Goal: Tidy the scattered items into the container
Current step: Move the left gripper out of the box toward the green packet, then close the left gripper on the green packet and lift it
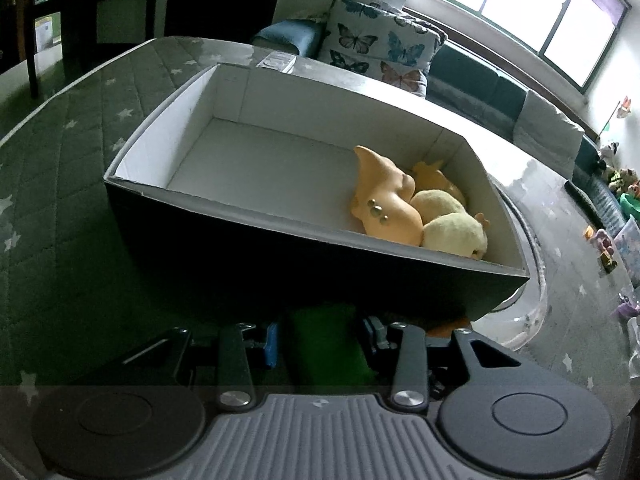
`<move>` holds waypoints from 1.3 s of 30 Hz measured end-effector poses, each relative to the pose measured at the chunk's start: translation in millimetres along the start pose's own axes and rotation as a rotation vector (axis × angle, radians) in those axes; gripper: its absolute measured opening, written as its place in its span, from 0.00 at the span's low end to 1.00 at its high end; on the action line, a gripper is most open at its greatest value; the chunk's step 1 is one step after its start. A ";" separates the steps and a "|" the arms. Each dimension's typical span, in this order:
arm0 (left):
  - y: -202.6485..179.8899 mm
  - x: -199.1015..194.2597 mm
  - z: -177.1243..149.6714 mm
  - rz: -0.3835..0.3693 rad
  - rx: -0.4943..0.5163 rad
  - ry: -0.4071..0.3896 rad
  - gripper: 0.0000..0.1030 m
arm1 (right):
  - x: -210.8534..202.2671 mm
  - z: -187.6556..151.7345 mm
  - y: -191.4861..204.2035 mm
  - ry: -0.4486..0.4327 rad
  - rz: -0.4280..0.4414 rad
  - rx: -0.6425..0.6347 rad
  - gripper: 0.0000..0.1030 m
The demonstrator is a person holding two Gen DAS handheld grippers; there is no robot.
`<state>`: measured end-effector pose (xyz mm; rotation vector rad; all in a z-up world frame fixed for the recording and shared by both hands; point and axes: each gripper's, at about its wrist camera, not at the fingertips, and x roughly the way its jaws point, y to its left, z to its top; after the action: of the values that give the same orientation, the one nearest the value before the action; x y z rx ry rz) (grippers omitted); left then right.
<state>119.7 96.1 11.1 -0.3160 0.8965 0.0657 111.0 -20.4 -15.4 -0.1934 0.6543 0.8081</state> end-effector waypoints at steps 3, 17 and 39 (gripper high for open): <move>-0.5 1.2 -0.1 -0.004 0.001 0.003 0.42 | -2.0 -1.3 0.7 -0.003 0.003 0.008 0.51; -9.6 -11.3 -9.8 -0.008 0.020 -0.017 0.37 | -15.3 -7.4 4.8 -0.027 0.003 0.038 0.50; -33.5 -66.5 8.7 -0.018 0.096 -0.218 0.35 | -54.0 21.8 12.4 -0.206 -0.054 -0.040 0.49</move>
<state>91.0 71.8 75.9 -0.2228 0.6779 0.0400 84.7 -35.9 35.8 -0.1606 0.4372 0.7781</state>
